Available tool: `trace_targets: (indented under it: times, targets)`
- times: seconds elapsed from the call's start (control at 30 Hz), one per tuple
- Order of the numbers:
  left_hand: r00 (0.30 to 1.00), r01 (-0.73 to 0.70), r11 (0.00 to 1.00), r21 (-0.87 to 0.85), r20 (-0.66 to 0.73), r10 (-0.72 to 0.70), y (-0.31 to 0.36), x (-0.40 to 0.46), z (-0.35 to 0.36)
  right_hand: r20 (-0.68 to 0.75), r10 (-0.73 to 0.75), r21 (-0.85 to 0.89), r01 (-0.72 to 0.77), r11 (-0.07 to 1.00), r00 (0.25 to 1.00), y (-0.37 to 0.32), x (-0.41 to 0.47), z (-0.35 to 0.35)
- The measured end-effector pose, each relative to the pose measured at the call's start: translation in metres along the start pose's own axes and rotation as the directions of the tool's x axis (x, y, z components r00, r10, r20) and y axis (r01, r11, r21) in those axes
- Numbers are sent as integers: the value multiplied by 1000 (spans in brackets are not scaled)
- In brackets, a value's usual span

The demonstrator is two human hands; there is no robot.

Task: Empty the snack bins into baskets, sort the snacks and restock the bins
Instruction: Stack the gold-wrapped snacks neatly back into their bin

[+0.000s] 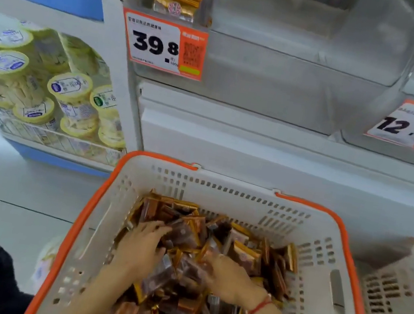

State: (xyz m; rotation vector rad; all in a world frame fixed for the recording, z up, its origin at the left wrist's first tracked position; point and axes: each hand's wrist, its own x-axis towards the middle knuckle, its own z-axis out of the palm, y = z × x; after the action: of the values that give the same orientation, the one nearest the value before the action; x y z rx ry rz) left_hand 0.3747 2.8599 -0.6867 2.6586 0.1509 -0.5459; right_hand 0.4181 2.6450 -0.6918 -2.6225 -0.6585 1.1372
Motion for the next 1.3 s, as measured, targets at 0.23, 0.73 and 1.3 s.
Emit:
trace_targets:
  times: [0.23, 0.73, 1.3]
  targets:
    - [955, -58, 993, 102, 296, 25, -21, -5, 39, 4, -145, -85, 145, 986, 989, 1, -5, 49]
    - [908, 410, 153, -899, 418, 22, 33, 0, -38, -302, 251, 857, 146, 495, 920, 8, -48, -43]
    - [971, 187, 260, -947, 218, 95, 75, -2, -70, -651, -18, 362, 331, 871, 759, -23, -56, -62]
